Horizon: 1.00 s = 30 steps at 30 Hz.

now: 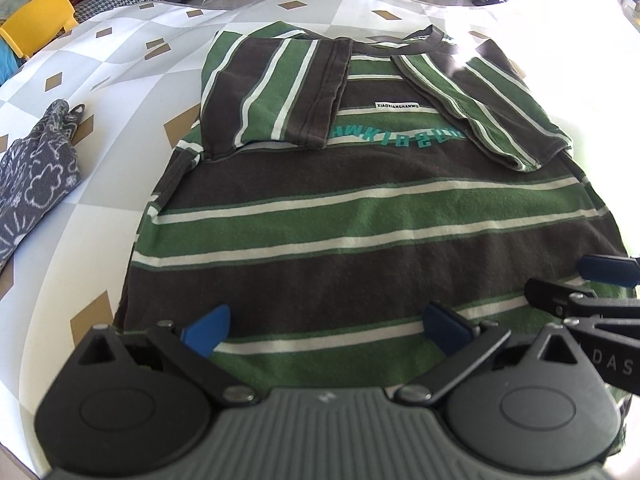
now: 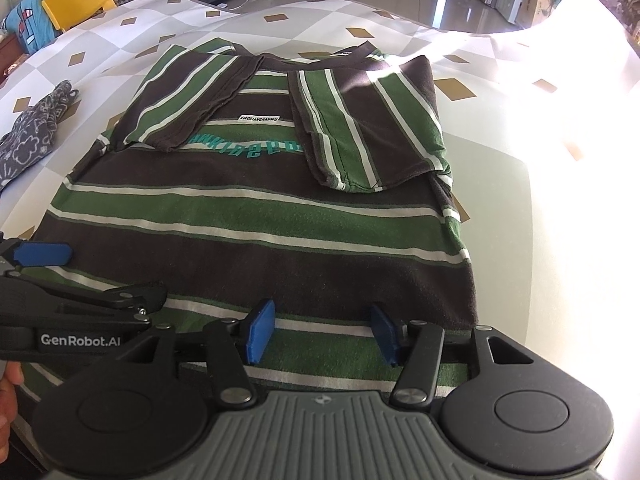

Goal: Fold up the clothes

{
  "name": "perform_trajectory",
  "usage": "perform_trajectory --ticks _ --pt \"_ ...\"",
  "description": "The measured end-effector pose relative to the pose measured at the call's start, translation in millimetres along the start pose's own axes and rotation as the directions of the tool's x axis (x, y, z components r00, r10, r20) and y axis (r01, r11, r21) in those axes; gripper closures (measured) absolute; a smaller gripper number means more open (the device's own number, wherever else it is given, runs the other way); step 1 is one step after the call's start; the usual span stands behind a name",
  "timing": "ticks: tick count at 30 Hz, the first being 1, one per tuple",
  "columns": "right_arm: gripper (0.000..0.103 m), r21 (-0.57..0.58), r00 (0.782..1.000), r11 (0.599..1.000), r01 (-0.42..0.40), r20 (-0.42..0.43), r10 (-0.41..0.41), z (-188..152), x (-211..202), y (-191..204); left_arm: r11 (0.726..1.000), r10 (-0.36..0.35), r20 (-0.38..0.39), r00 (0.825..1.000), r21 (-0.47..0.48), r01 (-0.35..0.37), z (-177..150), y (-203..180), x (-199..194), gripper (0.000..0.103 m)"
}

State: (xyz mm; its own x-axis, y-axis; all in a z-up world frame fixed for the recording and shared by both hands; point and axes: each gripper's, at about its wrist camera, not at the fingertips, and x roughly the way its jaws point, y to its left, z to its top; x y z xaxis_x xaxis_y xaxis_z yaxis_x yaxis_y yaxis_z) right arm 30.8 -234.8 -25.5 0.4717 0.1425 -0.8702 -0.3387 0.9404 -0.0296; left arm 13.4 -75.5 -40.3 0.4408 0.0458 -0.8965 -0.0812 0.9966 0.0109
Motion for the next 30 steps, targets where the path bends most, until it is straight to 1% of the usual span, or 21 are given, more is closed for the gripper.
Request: perform_trajectory --ticks 4,8,10,14,18,27,30 --pt "0.05 0.004 1.0 1.0 0.007 0.014 -0.007 -2 0 1 1.0 0.002 0.004 1.0 -0.006 -0.002 1 0 1 0.0" --pt "0.051 0.034 1.0 0.999 0.018 -0.002 -0.018 -1 -3 -2 1.0 0.008 0.006 1.0 -0.015 -0.008 -1 0 -2 0.0" --pt "0.051 0.072 1.0 0.997 0.013 -0.005 -0.013 -2 -7 -5 1.0 0.006 0.005 1.0 -0.018 -0.006 -4 0 -5 0.0" --pt "0.051 0.166 1.0 0.986 -0.023 0.013 0.021 -7 -20 -16 1.0 0.003 0.008 1.0 -0.008 -0.003 -12 -1 -12 0.0" --pt "0.051 0.208 0.999 0.978 -0.014 0.033 0.007 -15 -31 -20 1.0 -0.004 0.013 1.0 -0.006 0.004 -22 0 -20 0.0" --pt "0.051 0.303 0.999 0.953 -0.019 0.036 0.008 -41 -46 -27 1.0 -0.011 0.004 1.0 -0.01 0.012 -45 2 -33 0.0" --pt "0.051 0.316 0.999 0.949 0.002 0.037 -0.015 -49 -50 -28 1.0 -0.006 -0.002 1.0 -0.013 0.006 -50 3 -34 0.0"
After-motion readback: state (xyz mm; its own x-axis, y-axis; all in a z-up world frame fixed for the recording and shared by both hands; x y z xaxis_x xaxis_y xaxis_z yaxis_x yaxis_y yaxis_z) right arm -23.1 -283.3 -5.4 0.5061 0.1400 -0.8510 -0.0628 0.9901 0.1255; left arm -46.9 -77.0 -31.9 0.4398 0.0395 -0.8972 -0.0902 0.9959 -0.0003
